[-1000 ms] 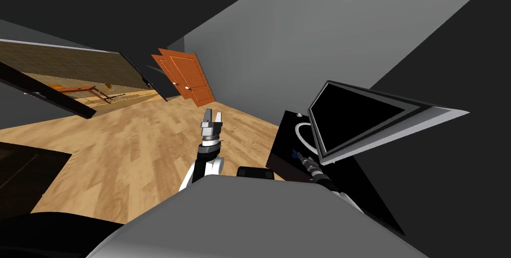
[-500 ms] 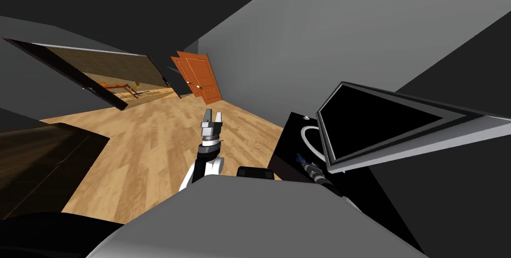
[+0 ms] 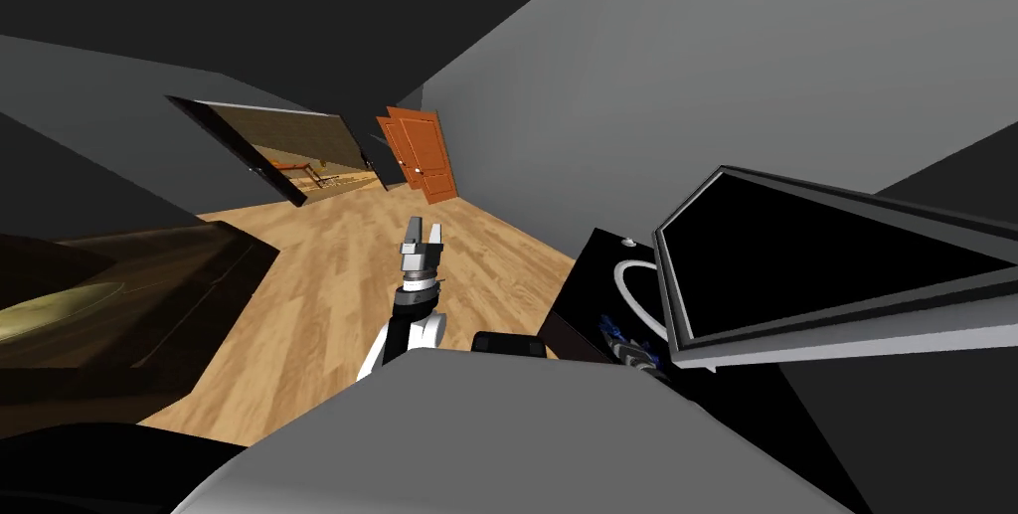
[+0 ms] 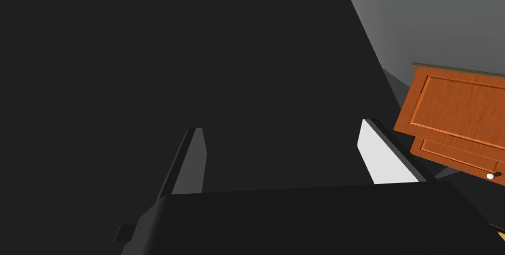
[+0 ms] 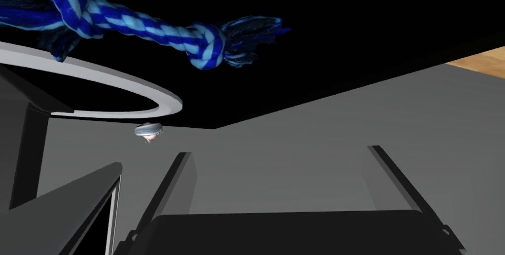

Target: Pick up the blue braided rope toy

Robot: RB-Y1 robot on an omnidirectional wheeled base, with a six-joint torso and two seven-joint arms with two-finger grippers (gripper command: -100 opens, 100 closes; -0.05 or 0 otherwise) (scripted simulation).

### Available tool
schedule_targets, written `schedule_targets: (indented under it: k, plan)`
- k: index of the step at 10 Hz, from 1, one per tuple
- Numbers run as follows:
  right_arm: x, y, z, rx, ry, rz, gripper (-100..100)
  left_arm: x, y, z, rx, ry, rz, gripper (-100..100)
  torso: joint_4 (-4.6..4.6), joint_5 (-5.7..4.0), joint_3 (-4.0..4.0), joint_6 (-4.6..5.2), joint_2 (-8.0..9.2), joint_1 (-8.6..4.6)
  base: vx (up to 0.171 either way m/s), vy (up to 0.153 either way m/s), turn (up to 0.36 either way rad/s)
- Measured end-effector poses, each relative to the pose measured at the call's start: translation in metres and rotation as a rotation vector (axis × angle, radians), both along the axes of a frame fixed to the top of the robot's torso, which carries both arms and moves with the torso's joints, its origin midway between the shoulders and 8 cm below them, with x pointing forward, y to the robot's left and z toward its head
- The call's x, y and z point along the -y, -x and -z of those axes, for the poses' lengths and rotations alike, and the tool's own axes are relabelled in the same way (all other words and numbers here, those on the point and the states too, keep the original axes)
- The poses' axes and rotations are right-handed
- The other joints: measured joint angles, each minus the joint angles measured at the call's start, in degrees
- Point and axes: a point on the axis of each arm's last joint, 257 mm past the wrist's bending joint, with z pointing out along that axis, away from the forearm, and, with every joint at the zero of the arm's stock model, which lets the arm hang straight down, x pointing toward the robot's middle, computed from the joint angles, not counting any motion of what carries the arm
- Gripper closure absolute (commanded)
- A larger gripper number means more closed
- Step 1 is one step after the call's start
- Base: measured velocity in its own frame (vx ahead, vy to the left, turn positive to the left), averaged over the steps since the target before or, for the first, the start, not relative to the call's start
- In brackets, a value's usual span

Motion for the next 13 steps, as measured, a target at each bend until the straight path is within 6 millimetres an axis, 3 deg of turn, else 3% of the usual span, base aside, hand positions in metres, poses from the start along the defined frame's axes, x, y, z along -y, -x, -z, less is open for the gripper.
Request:
schedule_targets:
  k: [6, 10, 13]
  plan:
    - [0.042, 0.064, 0.039, -0.233, 0.18, -0.062, -100, 0.0, 0.0, 0.0, 0.0, 0.0, 0.0, 0, 0.0, 0.01, 0.0, 0.02, 0.01, 0.01, -0.035, -0.013, 0.216]
    - [0.06, 0.088, 0.052, -0.322, 0.242, -0.081, -100, 0.0, 0.0, 0.0, 0.0, 0.0, 0.0, 0, -0.01, 0.0, -0.02, 0.09, -0.04, 0.02, -0.022, -0.004, 0.131]
    - [0.085, 0.12, 0.066, -0.435, 0.324, -0.121, -100, 0.0, 0.0, 0.0, 0.0, 0.0, 0.0, 0, 0.01, 0.0, 0.02, 0.05, 0.04, -0.01, -0.049, -0.009, 0.31]
